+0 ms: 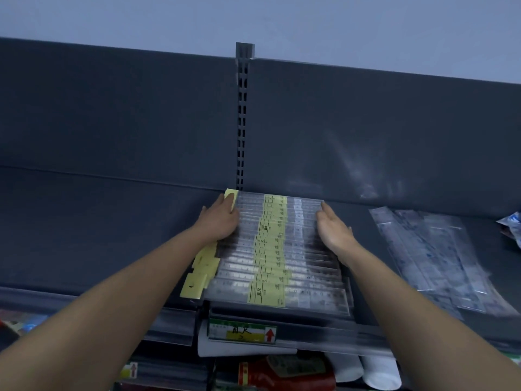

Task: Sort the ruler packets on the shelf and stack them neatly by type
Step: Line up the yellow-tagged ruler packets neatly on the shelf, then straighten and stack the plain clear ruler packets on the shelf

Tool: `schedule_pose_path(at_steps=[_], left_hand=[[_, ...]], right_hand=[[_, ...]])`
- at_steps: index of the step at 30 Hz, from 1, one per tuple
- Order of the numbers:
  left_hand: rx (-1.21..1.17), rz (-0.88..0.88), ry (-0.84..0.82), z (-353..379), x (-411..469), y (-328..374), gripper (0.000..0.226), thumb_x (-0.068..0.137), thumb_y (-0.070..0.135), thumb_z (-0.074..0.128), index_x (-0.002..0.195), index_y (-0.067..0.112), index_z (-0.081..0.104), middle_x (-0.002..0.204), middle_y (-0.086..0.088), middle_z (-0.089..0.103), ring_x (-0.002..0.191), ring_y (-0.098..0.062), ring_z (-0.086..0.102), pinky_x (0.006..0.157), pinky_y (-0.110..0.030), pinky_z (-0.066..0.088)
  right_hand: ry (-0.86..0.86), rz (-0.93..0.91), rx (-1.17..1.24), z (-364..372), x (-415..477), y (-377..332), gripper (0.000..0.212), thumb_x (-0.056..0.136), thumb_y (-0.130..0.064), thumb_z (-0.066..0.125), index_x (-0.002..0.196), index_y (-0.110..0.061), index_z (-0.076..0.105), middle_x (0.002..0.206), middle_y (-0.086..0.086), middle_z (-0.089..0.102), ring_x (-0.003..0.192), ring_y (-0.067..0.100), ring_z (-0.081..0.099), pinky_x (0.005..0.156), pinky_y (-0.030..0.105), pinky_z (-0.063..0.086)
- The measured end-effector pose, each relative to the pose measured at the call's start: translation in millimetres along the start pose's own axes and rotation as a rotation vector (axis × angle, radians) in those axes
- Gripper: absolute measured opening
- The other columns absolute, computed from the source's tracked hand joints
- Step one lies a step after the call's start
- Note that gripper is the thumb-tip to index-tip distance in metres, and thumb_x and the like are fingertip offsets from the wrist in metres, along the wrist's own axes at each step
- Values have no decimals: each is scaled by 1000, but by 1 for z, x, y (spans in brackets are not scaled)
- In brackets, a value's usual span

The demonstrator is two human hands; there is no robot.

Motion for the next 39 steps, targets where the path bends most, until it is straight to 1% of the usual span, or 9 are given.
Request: schedule_pose_path(at_steps=[3, 5, 10, 19, 24, 27, 30, 35, 39], left_hand=[[-5, 36, 18, 2, 5, 2, 46, 102, 18, 28, 147, 9, 26, 154, -12, 27, 143, -25, 22, 118, -42, 7], [53, 36, 12, 6, 11, -5, 47, 102, 24, 28, 146, 11, 29, 152, -12, 30, 142, -27, 23, 118, -43, 11], [195, -6, 27, 5, 21, 5, 55, 101, 32, 25, 154, 18, 15, 161, -11, 0, 149, -25, -5, 117, -48, -5], [256, 310, -16, 47, 18, 148, 53, 100, 39, 35, 148, 17, 31, 160, -11, 12, 148, -25, 6, 119, -41, 15], [447, 392, -112, 103, 9, 219, 56, 97, 42, 41, 146, 17, 33, 158, -12, 18, 147, -28, 10, 118, -44, 16], [411, 352, -188, 135, 3, 248, 51, 93, 36, 46, 140, 16, 42, 148, -12, 35, 138, -30, 30, 112, -41, 29], [298, 279, -222, 158, -6, 274, 51, 95, 43, 43, 137, 15, 45, 146, -12, 41, 133, -33, 38, 108, -42, 34], [195, 125, -152, 178, -17, 295, 78, 89, 69, 37, 149, 20, 28, 153, -7, 33, 137, -31, 32, 108, -41, 28], [94, 110, -108, 184, -21, 308, 64, 84, 61, 48, 139, 30, 41, 145, -3, 44, 128, -29, 41, 104, -37, 32]], right_hand=[[-25, -11, -140, 10, 6, 0, 53, 103, -27, 17, 155, -18, 12, 163, 1, 7, 150, 15, 3, 121, 42, -5], [-22, -14, -243, 16, 9, 3, 53, 103, -29, 17, 155, -15, 13, 163, 4, 5, 150, 15, 1, 121, 43, -4], [-7, -23, -288, 10, 10, 3, 54, 103, -34, 17, 155, -17, 14, 163, 5, 1, 150, 16, -2, 120, 45, -3], [276, 17, -453, -107, -2, 43, 62, 95, -48, 46, 146, -16, 35, 155, 7, 30, 145, 23, 24, 116, 46, 22], [255, 148, -585, -167, -21, 99, 70, 90, -55, 48, 148, -20, 31, 154, 3, 32, 142, 24, 27, 114, 48, 26], [199, 259, -576, -193, -33, 138, 74, 87, -61, 51, 144, -17, 35, 150, 7, 36, 139, 27, 33, 110, 45, 32], [160, 290, -537, -210, -44, 171, 74, 83, -62, 54, 139, -16, 40, 143, 10, 45, 131, 29, 43, 104, 41, 39], [88, 142, -396, -209, -51, 185, 59, 86, -50, 61, 130, -14, 48, 129, 9, 59, 118, 28, 56, 93, 34, 46], [80, 17, -329, -202, -52, 174, 47, 90, -35, 59, 131, -13, 49, 128, 11, 60, 115, 29, 57, 88, 33, 46]])
Point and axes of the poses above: each hand's wrist, its own x-axis towards the middle knuckle, its own z-axis out of the palm, y = z × x, the point moved 9 cm from there along x, towards the middle knuckle
